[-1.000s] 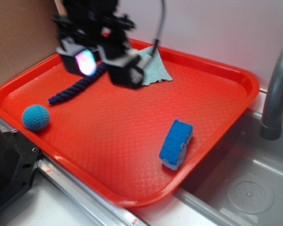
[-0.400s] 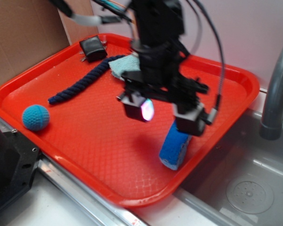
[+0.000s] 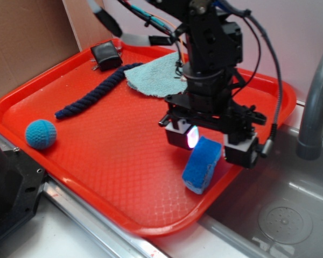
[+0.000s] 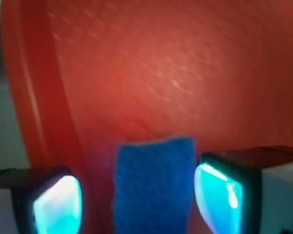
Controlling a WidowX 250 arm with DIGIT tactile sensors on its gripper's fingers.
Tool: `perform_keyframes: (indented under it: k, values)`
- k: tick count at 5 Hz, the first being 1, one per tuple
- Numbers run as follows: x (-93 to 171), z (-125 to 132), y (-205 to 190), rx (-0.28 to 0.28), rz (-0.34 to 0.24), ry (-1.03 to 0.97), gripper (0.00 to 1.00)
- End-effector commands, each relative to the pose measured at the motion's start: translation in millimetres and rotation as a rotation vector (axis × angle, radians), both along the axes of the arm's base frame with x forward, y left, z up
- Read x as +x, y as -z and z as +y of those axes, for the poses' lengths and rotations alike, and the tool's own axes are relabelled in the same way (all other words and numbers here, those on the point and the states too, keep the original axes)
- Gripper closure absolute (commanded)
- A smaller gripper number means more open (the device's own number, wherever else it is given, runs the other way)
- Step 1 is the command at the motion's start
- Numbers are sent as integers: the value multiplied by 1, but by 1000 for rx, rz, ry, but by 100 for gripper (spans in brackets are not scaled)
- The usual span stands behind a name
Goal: Grab the blue sponge.
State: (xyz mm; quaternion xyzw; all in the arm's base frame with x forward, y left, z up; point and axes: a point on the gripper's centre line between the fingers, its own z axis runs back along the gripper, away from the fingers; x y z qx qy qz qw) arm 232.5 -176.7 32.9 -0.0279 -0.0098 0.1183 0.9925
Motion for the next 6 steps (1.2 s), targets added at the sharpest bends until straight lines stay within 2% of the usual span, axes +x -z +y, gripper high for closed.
perform_keyframes:
  k: [1, 2, 3, 4, 5, 6]
  values:
    - [-3, 41, 2, 9, 8, 16, 0]
    - [-19, 61, 1, 11, 13, 31, 0]
    - [-27, 60, 4, 23, 27, 70, 0]
    - [-33, 49, -14, 59, -33, -25, 0]
    - [-41, 54, -65, 15, -151, -266, 0]
    - [-50, 59, -101, -13, -148, -452, 0]
